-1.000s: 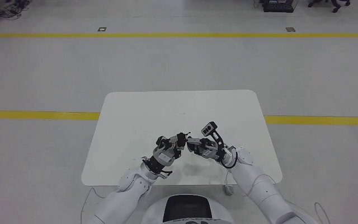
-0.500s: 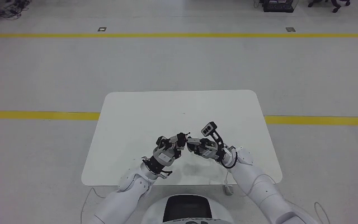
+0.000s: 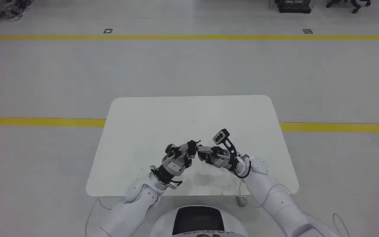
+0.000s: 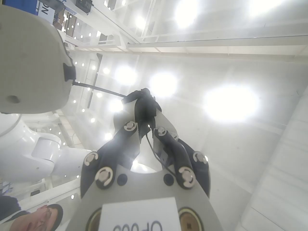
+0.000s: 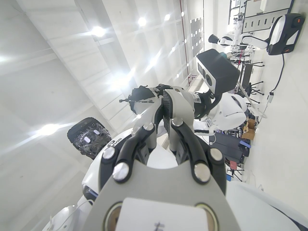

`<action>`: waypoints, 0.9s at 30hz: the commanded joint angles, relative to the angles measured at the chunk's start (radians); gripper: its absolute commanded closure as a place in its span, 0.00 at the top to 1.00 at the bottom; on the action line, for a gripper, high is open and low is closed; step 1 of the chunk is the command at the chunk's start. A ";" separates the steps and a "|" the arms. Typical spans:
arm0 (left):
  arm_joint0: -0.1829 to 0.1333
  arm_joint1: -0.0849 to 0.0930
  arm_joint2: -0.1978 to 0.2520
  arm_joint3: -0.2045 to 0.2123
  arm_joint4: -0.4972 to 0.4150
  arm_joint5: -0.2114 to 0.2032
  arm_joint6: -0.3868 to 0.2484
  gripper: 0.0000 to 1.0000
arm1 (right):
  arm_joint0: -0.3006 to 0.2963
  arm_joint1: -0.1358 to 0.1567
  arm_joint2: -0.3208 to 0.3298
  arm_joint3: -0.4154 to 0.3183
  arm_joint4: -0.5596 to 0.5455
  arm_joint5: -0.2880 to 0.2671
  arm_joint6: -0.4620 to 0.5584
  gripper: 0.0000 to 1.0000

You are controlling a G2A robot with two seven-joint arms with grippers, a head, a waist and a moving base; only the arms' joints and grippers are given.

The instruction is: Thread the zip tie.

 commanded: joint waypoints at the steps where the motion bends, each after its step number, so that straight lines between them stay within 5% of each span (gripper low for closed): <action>1: 0.000 0.000 0.000 0.000 0.000 0.000 0.000 0.00 | 0.001 0.000 0.000 0.002 0.000 0.000 0.000 0.00; 27: 0.000 0.000 0.000 0.000 0.000 0.000 0.000 0.00 | 0.008 -0.002 -0.005 0.018 -0.001 0.000 0.000 0.00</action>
